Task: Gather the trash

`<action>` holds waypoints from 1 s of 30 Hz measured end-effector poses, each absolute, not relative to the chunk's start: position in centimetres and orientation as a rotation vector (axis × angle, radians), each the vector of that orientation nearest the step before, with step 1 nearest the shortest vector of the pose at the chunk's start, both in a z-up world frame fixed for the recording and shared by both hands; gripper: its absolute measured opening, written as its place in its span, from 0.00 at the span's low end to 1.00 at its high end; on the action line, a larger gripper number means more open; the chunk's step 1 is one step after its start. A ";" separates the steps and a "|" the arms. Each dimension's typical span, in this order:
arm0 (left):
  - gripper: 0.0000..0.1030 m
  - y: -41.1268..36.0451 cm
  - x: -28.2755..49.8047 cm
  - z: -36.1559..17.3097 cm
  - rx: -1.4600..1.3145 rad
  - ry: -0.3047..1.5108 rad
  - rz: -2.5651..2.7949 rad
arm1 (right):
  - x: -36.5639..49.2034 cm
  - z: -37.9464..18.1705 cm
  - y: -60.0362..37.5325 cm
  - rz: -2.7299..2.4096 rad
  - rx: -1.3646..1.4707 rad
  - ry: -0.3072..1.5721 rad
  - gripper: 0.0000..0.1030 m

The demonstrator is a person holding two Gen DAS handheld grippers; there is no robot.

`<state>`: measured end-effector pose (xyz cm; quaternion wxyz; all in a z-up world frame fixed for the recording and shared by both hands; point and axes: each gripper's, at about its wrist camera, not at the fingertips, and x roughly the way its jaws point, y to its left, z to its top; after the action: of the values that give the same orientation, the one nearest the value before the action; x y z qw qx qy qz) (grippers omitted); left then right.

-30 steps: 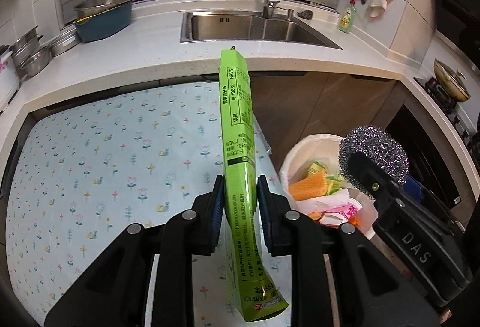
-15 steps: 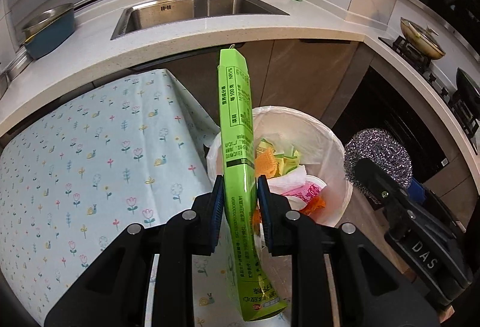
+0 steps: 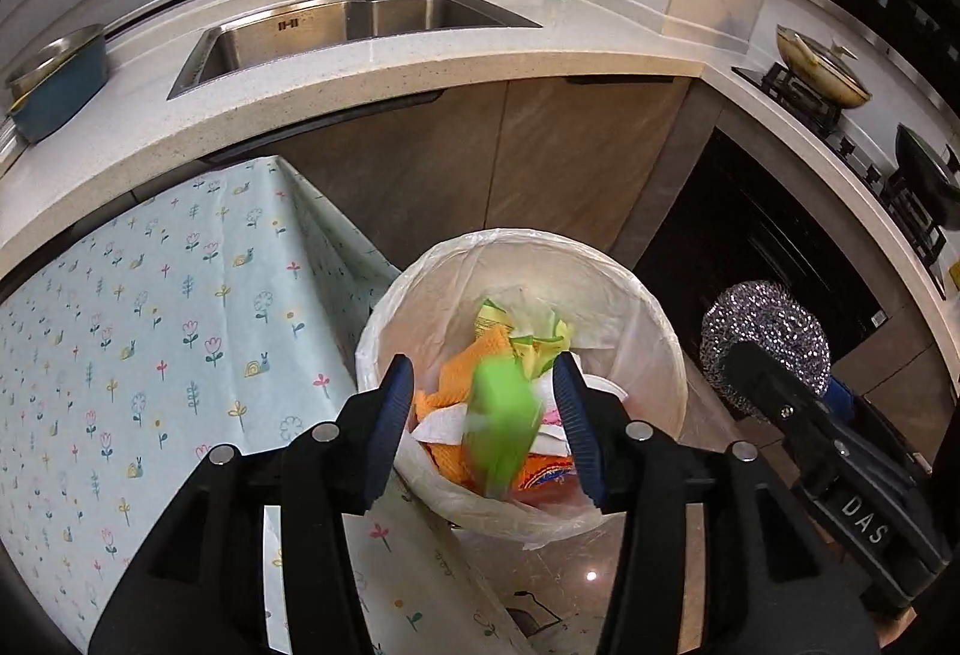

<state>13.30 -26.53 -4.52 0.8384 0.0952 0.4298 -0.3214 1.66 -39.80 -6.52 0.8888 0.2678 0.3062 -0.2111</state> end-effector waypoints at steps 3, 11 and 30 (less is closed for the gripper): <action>0.45 -25.7 13.8 -4.8 0.190 0.913 -0.651 | 2.1 -6.8 -39.6 -0.426 0.552 0.645 0.63; 0.45 -23.1 14.5 -4.7 0.169 0.907 -0.590 | 3.9 -7.7 -38.5 -0.381 0.544 0.672 0.63; 0.59 -20.2 14.7 -4.1 0.171 0.865 -0.504 | 6.7 -6.2 -35.0 -0.338 0.463 0.676 0.70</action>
<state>14.69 -20.18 -4.12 0.8738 0.0819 0.4142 -0.2414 6.72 -34.99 -6.22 0.9034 0.2239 0.3271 -0.1635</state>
